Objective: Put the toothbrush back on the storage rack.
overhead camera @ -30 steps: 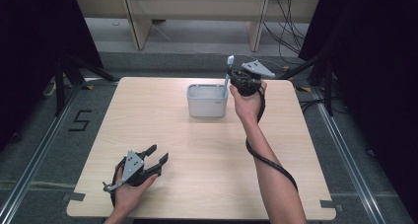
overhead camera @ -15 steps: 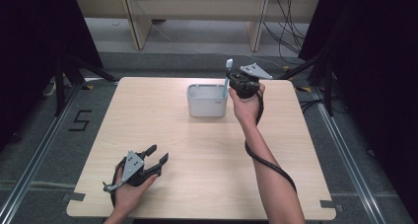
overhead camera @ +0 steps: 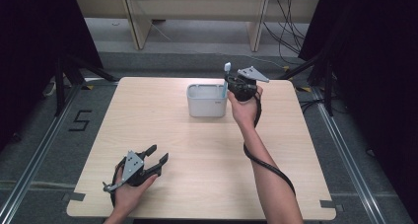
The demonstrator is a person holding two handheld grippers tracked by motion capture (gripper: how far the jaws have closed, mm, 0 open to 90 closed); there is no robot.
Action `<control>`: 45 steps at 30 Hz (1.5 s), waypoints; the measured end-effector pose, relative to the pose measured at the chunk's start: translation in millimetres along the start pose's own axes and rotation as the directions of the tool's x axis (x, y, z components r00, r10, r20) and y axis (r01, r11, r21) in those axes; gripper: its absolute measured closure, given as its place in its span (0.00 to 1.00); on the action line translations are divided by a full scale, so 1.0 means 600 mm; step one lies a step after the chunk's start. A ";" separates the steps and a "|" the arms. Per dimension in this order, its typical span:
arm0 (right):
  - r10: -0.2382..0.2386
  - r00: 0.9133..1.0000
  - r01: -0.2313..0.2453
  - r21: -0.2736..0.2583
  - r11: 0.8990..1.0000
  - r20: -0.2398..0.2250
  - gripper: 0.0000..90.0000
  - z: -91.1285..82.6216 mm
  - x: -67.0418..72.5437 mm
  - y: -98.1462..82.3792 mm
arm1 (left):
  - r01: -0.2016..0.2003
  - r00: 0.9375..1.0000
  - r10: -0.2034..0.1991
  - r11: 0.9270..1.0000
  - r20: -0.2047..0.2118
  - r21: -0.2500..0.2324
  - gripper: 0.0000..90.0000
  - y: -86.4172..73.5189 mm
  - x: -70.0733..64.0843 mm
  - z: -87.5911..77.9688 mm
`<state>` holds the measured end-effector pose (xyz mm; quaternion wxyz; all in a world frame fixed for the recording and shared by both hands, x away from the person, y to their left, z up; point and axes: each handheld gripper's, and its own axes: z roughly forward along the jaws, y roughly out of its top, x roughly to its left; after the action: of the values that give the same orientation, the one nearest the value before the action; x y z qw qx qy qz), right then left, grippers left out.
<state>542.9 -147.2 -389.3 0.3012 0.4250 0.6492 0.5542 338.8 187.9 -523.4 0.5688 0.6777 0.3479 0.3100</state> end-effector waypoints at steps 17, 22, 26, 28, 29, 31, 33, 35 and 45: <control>-0.001 1.000 0.001 0.040 0.999 0.000 0.95 0.008 -0.001 -0.028 | 0.002 1.000 -0.002 1.000 0.002 0.000 0.49 0.000 0.000 0.000; -0.013 1.000 0.012 0.051 0.999 0.008 0.95 0.012 -0.003 -0.038 | 0.002 1.000 -0.002 1.000 0.002 0.001 0.49 0.000 0.000 0.000; 0.004 1.000 -0.005 0.068 0.998 0.004 0.95 0.013 -0.001 -0.045 | 0.001 1.000 -0.001 1.000 0.002 0.001 0.49 0.000 0.000 0.000; -0.015 1.000 0.015 0.069 0.998 0.006 0.95 0.014 -0.002 -0.047 | 0.002 1.000 -0.002 1.000 0.002 0.001 0.49 0.000 0.000 0.000; -0.007 1.000 0.007 0.075 0.997 0.002 0.95 0.014 -0.002 -0.048 | 0.002 1.000 -0.002 1.000 0.002 0.002 0.49 0.000 0.000 0.000; -0.003 1.000 0.003 0.074 0.997 0.009 0.95 0.015 -0.002 -0.050 | 0.002 1.000 -0.002 1.000 0.002 0.002 0.49 0.000 0.000 0.000; -0.010 1.000 0.010 0.077 0.997 0.001 0.95 0.016 -0.003 -0.052 | 0.002 1.000 -0.002 1.000 0.002 0.002 0.49 0.000 0.000 0.000; 0.009 1.000 -0.009 0.084 0.996 0.004 0.95 0.016 -0.003 -0.054 | 0.001 1.000 -0.001 1.000 0.002 0.002 0.49 0.000 0.000 0.000; 0.002 1.000 -0.003 0.094 0.996 0.006 0.95 0.019 -0.006 -0.065 | 0.001 1.000 -0.001 1.000 0.002 0.003 0.49 0.000 -0.001 0.000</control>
<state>545.9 -145.9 -429.8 0.2821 0.4411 0.6733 0.5221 338.8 187.5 -523.3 0.5684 0.6786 0.3482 0.3083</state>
